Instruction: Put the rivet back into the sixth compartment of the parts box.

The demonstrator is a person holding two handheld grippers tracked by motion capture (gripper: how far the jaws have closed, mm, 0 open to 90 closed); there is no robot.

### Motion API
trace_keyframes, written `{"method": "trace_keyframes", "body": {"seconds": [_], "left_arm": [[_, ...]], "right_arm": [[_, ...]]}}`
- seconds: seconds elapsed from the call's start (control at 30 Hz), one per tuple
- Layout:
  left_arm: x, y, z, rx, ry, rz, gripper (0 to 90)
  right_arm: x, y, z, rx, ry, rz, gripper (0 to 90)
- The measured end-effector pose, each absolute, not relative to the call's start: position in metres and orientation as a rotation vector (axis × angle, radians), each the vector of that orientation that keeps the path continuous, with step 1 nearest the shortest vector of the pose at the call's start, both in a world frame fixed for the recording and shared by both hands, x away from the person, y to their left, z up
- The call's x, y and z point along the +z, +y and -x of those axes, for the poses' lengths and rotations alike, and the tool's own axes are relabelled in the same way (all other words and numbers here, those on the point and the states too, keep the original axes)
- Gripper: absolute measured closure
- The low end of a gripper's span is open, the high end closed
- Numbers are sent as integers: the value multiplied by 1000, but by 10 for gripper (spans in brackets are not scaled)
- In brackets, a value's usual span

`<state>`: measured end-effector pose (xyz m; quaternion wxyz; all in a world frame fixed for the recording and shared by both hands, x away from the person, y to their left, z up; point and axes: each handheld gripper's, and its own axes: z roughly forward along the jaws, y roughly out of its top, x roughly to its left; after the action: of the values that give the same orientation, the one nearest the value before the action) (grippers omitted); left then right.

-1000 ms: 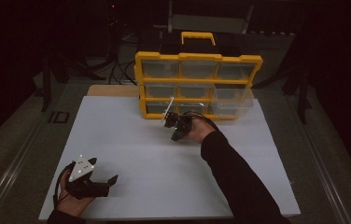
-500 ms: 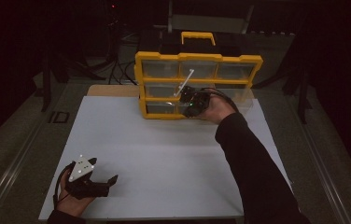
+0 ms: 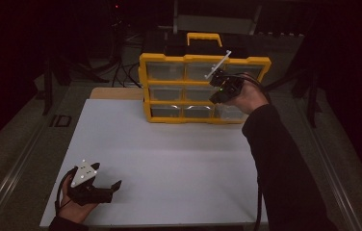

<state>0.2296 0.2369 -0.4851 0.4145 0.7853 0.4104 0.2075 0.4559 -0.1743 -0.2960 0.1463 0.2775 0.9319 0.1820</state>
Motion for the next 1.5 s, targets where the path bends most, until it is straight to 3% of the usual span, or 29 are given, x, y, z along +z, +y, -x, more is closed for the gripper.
{"method": "trace_keyframes", "body": {"seconds": [0.47, 0.8, 0.97, 1.03, 1.13, 1.5], "left_arm": [[-486, 237, -230, 518, 1039, -1966, 17], [-486, 238, -229, 520, 1042, -1965, 17], [-486, 238, -229, 522, 1040, -1966, 17], [-486, 238, -229, 522, 1042, -1967, 17], [-485, 238, -229, 522, 1041, -1968, 17], [-486, 238, -229, 522, 1041, -1967, 17]], "right_arm": [[-288, -234, -457, 475, 2591, -942, 829], [-293, -253, -458, 437, 2562, -991, 816], [-295, -251, -457, 481, 2508, -989, 302], [-295, -249, -457, 468, 2464, -999, 197], [-296, -245, -456, 473, 2449, -990, 141], [-300, -217, -448, 570, 2478, -887, 122]]}}
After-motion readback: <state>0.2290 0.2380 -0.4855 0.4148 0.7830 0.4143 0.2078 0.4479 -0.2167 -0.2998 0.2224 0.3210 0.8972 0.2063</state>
